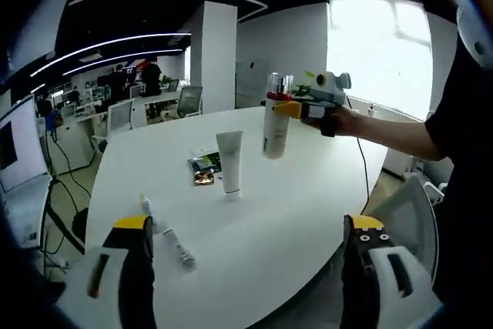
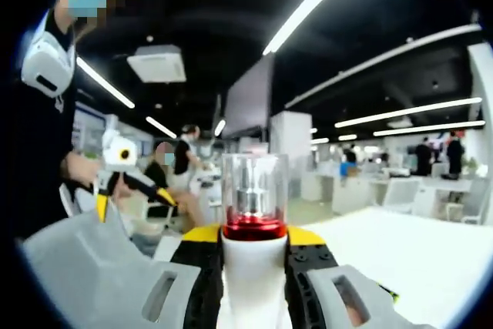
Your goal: Arrange the skincare products in the storage area until every visible bottle or jar stands upright without overlapping.
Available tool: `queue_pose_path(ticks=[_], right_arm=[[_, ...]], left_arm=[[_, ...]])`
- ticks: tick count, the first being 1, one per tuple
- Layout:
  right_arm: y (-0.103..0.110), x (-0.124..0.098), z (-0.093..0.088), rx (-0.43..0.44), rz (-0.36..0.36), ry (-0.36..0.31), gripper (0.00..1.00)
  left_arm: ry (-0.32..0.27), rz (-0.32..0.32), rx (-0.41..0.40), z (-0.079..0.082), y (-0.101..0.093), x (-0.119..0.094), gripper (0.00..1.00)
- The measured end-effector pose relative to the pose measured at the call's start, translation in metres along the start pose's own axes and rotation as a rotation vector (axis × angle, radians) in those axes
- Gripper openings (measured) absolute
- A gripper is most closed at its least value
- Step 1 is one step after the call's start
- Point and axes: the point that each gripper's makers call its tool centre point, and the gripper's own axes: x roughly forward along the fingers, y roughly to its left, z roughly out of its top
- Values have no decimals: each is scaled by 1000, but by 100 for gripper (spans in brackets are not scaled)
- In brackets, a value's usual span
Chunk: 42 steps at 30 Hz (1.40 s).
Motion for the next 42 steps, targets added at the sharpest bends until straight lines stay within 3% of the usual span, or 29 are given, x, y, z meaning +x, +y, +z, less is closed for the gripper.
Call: queue_pose_path(ticks=[10,19,22,38,42], right_arm=[[-24,2,-39,2,-6,13,22],[-42,8,-90,22,-3,-7,22],[-48,12,-106,26,4,17,22],[-59,20,-140,47,31,43,22],[-58,20,-141,44,42,45,22]], left_arm=[[19,4,1,-21,14,15,97],[50,3,-13,-47,28,34,95],[48,5,-31,-52,31,39,94],[70,23,-31,-62,38,42,94],[80,27,-30,-64,39,43,94]])
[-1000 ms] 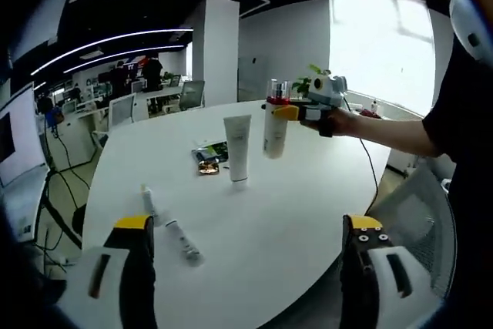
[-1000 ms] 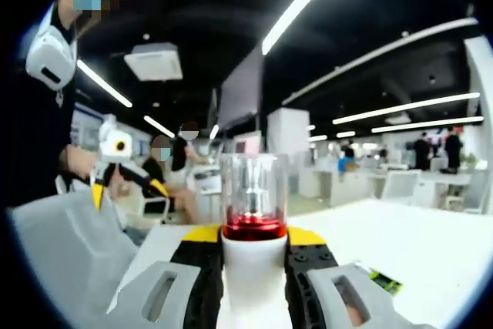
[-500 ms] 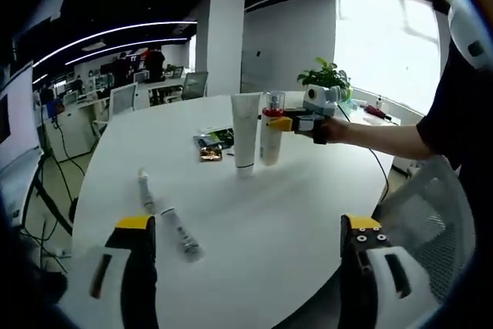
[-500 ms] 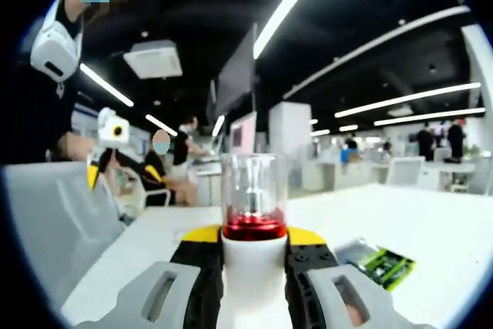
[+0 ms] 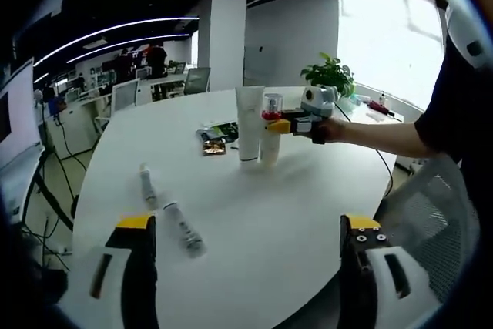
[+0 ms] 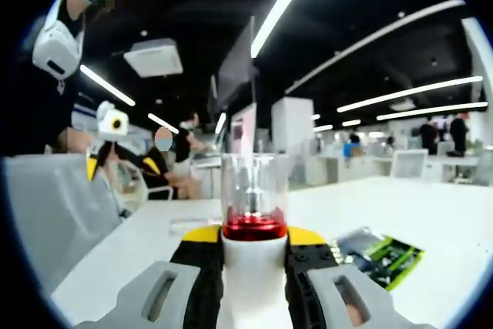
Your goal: Arrange the skincare products in the storage area until every visible bottle or jar stands upright without overlapping.
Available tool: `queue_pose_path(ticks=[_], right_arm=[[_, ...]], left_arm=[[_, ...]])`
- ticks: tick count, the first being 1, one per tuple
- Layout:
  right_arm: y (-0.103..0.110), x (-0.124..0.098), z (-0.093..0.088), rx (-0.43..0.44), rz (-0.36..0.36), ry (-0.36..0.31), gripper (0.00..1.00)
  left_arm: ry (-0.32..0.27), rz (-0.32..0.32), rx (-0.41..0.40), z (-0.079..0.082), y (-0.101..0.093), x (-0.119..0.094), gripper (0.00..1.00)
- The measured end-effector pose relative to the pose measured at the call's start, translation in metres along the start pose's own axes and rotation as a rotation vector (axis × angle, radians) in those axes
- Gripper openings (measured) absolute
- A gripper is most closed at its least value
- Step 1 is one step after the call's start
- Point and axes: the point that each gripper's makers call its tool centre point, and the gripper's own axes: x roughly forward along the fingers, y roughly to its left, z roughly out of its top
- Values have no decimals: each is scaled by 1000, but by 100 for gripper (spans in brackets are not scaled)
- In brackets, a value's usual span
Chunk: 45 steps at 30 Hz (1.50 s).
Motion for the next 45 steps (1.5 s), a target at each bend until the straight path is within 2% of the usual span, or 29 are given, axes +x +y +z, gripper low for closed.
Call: queue_pose_path(ticks=[5,17,27,28,29,30,32,36,39,43,45], right_arm=[[-3,1,0,-21,10,-13,22],[0,2,0,-41,51,-2,24],[0,2,-1,-32,48,5,24],[1,1,2,-17,49,-8,24],[1,1,14,17,50,-78,25],[2,0,19,36,60,-103,28],[-4,-3,20,21,38,-83,34],[-6,-6,18,23,25,-16,34],[-4,-11,14,40,4,37,39],[-10,-24,0,71,-29,105,46],[-8,-29,3,64,-44,108,48]], left_arm=[[-18,-3,-23,2,-1,0,94],[17,-17,3,-5,-8,4,93],[27,-22,2,-7,-10,5,93],[28,-21,1,-7,-10,5,93],[30,-22,0,-7,-10,5,93],[32,-22,-1,-7,-10,5,93],[36,-26,-3,-7,-12,5,93],[19,-39,-23,3,-19,3,93],[19,-49,-18,9,-21,2,93],[25,-59,0,13,-23,3,94],[20,-54,9,16,-21,6,94]])
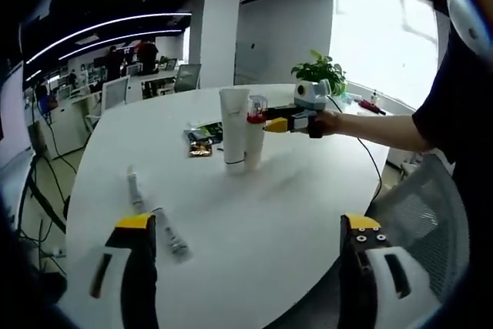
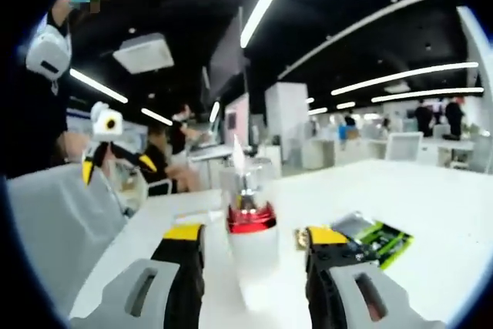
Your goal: Arrange the skincare products in the storage area until every visible bottle or jar stands upright without overlapping.
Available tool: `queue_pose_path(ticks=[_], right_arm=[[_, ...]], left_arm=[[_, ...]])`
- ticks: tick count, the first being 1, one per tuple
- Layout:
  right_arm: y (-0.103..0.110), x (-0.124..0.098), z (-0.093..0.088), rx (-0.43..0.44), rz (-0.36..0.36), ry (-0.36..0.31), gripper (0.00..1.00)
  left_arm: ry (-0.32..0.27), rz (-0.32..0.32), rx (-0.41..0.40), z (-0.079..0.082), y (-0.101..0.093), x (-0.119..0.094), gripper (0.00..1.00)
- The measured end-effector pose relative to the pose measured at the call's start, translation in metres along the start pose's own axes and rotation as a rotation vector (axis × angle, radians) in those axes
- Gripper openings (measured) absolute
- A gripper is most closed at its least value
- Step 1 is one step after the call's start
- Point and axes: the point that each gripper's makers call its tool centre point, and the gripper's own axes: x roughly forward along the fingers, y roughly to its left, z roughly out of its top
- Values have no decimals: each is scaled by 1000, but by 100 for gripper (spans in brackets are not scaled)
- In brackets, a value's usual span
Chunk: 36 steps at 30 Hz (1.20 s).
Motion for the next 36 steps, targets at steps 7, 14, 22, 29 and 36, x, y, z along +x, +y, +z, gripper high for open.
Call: queue_pose_path(ticks=[7,14,22,29,36], right_arm=[[18,-14,3,30,-67,55,60],[36,-27,10,60,-147,79,76],[78,-39,19,14,-227,215,99],[108,-52,33,45,-297,239,99],[107,-79,62,118,-423,150,99]], left_arm=[[27,-23,-3,8,-6,-6,99],[25,-11,-25,17,2,-20,98],[23,-27,-86,25,-1,-32,98],[26,-23,-109,35,-3,-42,99],[-3,-19,-101,59,0,-62,98]])
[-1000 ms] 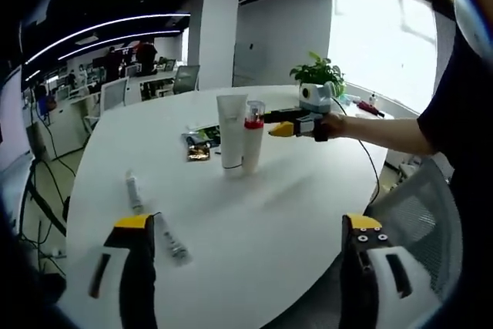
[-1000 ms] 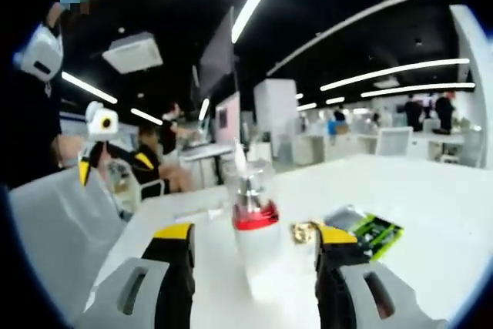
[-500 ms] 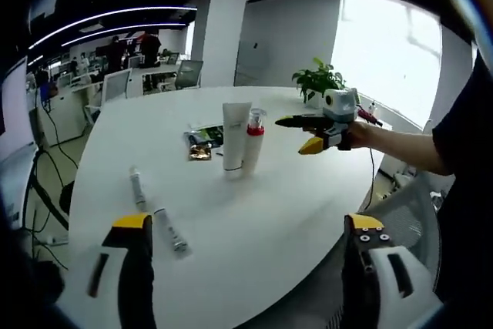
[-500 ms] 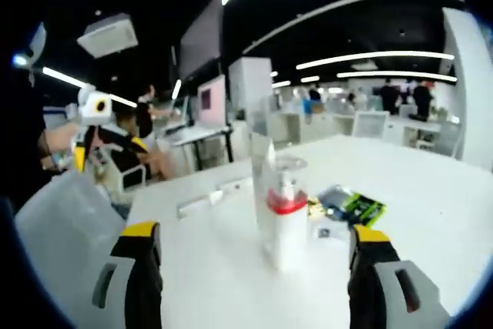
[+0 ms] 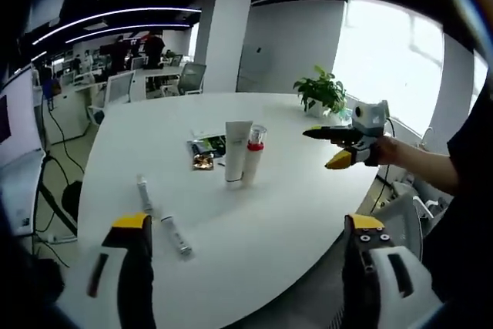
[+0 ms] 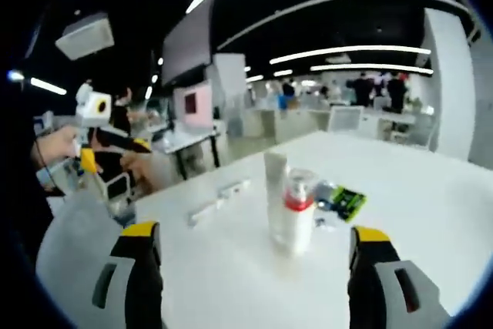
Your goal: Arrange the skincare products in the storage area until every visible bottle or jar stands upright without overlapping.
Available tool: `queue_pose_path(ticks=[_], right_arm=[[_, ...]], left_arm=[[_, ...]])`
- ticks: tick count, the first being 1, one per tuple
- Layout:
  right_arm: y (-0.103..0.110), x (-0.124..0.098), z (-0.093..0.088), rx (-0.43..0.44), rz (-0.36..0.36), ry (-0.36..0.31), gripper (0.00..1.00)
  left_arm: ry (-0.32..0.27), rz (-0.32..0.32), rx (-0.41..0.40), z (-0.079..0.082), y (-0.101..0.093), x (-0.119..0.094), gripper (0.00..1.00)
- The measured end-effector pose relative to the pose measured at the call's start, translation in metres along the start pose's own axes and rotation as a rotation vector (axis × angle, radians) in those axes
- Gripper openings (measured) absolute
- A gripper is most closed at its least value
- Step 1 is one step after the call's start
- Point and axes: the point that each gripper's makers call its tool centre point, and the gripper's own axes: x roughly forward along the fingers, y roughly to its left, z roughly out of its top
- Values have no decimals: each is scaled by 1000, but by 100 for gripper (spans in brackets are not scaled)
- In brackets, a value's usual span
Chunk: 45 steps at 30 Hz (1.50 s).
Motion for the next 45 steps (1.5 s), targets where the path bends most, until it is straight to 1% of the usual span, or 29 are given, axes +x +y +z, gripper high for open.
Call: queue_pose_path(ticks=[3,5,7,9,12,16,20,23,29,34,37,41,45], right_arm=[[-3,-10,3,-29,-35,28,99],[-4,-18,11,-13,-73,6,99],[-2,-25,19,17,-93,-26,99],[2,-33,23,26,-107,-35,99],[7,-41,23,38,-113,-32,99],[11,-49,24,45,-124,-24,99],[10,-60,33,79,-131,-55,99],[8,-69,37,69,-149,-46,99],[3,-94,47,45,-171,-56,99],[3,-109,45,26,-191,-48,99],[2,-115,37,43,-207,-39,99],[5,-120,30,52,-218,-40,99],[10,-118,26,77,-219,-52,99]], left_arm=[[-5,12,-2,6,5,-6,98],[-6,24,-2,9,9,-10,98],[-21,38,-7,14,10,-15,97],[-33,43,-9,18,10,-19,97],[-32,47,-12,18,10,-23,97],[-16,75,-35,12,18,-28,98],[-18,77,-52,13,18,-29,98],[-16,78,-47,16,19,-30,98],[-23,83,-44,22,26,-33,97],[-11,89,-43,22,31,-35,98],[-6,88,-67,21,32,-34,97],[11,78,-53,16,28,-30,97],[24,79,-63,9,25,-29,96]])
